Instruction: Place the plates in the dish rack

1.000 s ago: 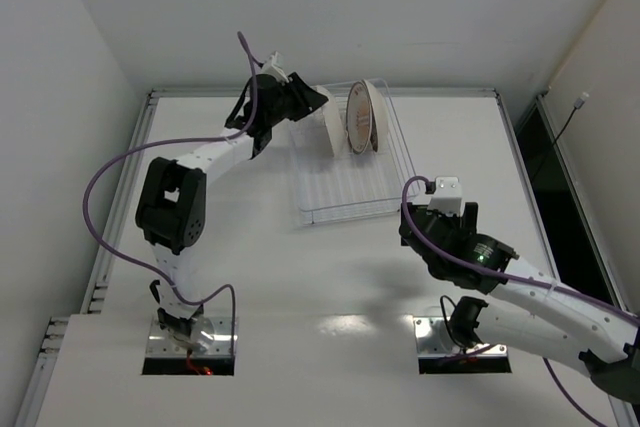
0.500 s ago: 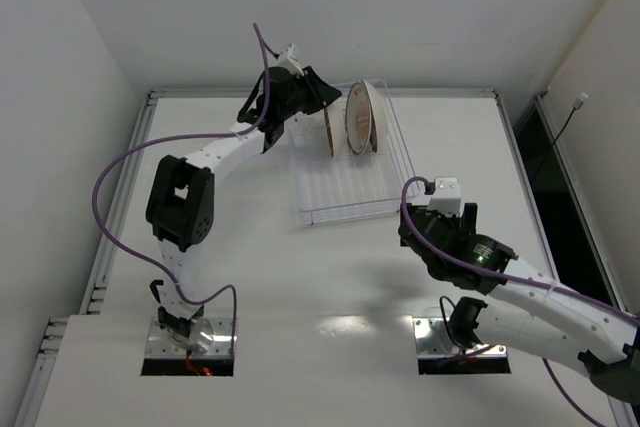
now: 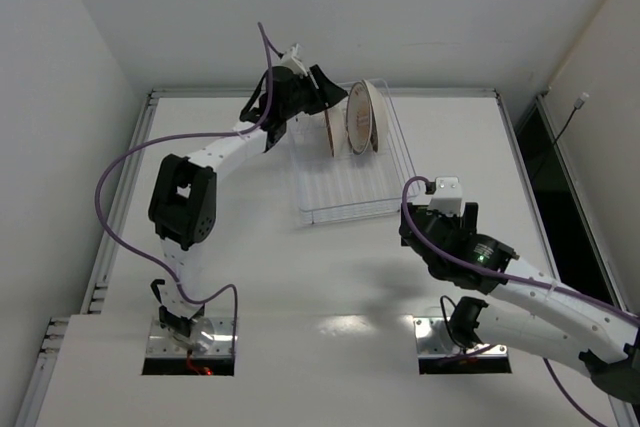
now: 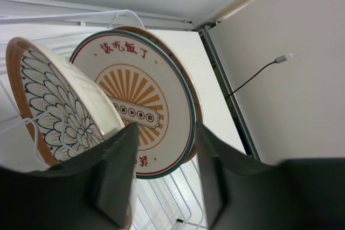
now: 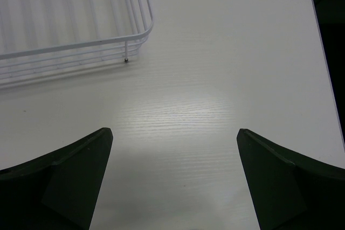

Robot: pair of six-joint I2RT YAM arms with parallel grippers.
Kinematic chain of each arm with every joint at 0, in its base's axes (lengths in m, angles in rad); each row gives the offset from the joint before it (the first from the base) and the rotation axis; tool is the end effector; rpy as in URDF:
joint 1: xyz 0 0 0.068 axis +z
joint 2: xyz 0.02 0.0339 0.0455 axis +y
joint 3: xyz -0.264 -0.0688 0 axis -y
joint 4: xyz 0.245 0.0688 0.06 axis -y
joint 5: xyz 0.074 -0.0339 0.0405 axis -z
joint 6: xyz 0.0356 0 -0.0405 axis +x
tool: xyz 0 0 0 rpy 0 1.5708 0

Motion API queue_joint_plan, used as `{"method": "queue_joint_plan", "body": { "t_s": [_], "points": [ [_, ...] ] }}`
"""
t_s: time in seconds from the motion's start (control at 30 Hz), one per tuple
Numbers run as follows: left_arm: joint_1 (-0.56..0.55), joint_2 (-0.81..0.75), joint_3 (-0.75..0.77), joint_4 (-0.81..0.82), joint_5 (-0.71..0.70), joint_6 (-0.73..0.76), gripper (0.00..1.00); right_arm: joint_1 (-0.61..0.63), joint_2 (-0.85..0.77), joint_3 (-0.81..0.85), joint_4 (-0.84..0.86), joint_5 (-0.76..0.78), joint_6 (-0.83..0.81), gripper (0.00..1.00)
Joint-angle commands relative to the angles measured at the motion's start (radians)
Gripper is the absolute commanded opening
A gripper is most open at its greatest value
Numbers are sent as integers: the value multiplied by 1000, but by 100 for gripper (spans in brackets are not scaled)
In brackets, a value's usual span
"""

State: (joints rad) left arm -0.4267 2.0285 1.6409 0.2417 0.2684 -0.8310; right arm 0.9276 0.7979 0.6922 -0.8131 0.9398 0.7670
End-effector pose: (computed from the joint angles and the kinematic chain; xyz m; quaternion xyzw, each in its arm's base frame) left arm 0.4452 -0.2128 0.2975 -0.0649 0.7522 -0.4629 0.4643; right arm 0.1089 0.0974 0.2608 0.0768 0.8536 -0.0700 0.5105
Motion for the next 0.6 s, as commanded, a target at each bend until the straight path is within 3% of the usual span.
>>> {"method": "queue_joint_plan", "body": {
  "t_s": [0.0, 0.03, 0.13, 0.33, 0.47, 0.5, 0.57],
  "points": [
    [-6, -63, 36, 37, 9, 26, 47, 8, 1, 30, 12, 21, 9, 100],
    [-15, -74, 45, 54, 34, 26, 55, 8, 1, 30, 12, 21, 9, 100],
    [-15, -74, 45, 86, 78, 13, 65, 8, -8, 30, 12, 21, 9, 100],
    [-15, -144, -16, 274, 212, -39, 69, 8, -8, 30, 12, 21, 9, 100],
    [-24, -273, -110, 242, 204, 93, 71, 8, -8, 30, 12, 21, 9, 100],
    [-24, -306, -124, 164, 189, 134, 71, 8, -8, 30, 12, 21, 9, 100],
    [-36, -376, -185, 67, 55, 268, 71, 8, -8, 30, 12, 21, 9, 100]
  ]
}}
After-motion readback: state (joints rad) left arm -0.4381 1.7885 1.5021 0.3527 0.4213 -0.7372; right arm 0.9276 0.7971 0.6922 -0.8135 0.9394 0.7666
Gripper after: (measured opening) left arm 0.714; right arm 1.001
